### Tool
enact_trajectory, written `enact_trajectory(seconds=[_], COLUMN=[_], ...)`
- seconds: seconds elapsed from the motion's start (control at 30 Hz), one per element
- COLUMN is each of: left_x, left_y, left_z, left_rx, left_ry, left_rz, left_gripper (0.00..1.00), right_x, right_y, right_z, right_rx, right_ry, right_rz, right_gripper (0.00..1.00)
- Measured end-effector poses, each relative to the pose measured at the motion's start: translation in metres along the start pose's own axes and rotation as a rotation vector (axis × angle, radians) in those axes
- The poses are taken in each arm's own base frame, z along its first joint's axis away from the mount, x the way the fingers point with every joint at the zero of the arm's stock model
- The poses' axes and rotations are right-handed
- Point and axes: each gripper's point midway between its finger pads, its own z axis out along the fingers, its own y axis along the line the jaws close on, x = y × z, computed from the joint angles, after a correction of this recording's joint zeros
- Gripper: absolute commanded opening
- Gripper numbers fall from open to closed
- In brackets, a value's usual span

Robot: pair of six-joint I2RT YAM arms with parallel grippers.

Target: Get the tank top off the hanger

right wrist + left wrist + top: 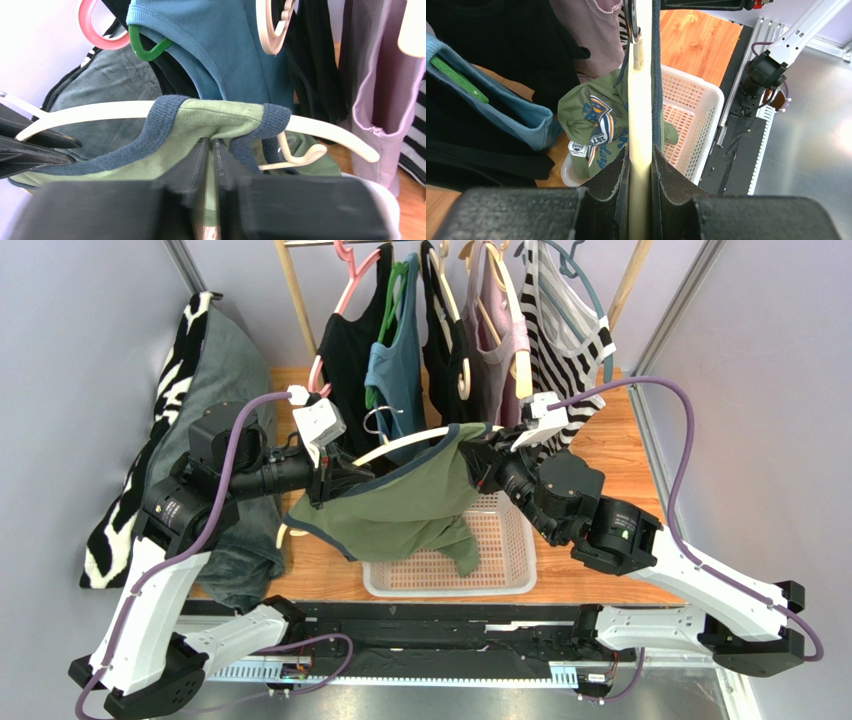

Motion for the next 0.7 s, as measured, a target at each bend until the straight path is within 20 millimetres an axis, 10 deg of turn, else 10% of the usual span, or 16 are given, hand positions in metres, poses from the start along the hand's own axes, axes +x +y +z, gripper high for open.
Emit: enact_trajectory(seconds=[0.4, 0.7], left_x=[0.000, 0.003], left_y=[0.000, 0.000], left_z=[0.000, -0.001], left_rx=[-0.001, 0.002], left_ry=[0.000, 0.012], left_rz=[0.004, 0.007], left_gripper=[0.00, 0.00], right_x=[-0.012, -0.049], right_y=[-0.021, -0.102], right_z=[-0.015, -0.049], right_rx=[0.040, 0.240], right_ry=[-0.049, -0.191], right_rz=[0.023, 0.100], right_gripper=[0.00, 0.00])
